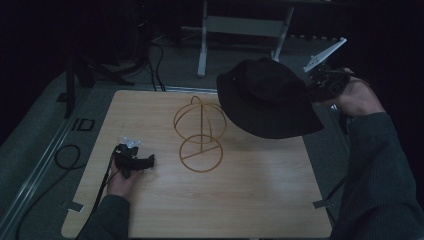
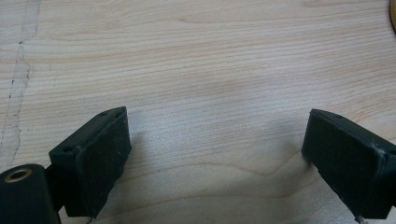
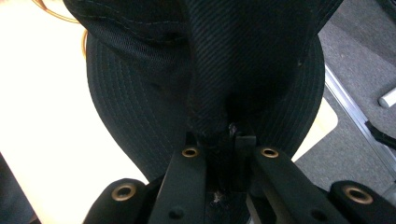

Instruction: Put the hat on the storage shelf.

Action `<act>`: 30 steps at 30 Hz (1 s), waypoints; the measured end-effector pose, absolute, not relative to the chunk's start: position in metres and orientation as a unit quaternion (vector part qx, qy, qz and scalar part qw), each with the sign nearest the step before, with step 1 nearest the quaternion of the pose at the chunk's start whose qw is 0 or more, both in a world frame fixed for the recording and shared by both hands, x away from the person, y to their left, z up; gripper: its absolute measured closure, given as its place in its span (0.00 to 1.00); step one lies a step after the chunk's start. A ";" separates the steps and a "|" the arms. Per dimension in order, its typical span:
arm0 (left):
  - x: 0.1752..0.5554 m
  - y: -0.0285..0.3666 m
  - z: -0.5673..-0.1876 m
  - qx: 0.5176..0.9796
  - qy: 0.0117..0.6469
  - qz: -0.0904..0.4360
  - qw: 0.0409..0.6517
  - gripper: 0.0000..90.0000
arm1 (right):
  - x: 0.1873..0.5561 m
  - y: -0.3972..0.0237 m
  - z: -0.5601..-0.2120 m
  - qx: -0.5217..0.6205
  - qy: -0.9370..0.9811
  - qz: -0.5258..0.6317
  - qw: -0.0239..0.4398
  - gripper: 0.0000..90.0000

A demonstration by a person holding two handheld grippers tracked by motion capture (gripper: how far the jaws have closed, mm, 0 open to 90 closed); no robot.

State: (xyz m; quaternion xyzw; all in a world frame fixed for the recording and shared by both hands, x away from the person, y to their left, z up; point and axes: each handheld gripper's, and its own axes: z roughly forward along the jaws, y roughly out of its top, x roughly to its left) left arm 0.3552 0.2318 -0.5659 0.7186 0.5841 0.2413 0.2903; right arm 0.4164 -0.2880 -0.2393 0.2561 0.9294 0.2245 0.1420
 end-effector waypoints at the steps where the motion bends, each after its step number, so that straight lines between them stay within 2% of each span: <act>1: 0.355 0.232 -0.566 0.719 0.584 0.241 0.290 0.09 | 0.416 -0.288 -0.238 0.255 0.930 0.225 0.143 0.97; 30: 0.355 0.232 -0.566 0.718 0.584 0.242 0.291 0.09 | 0.412 -0.275 -0.216 0.223 0.933 0.258 0.118 0.97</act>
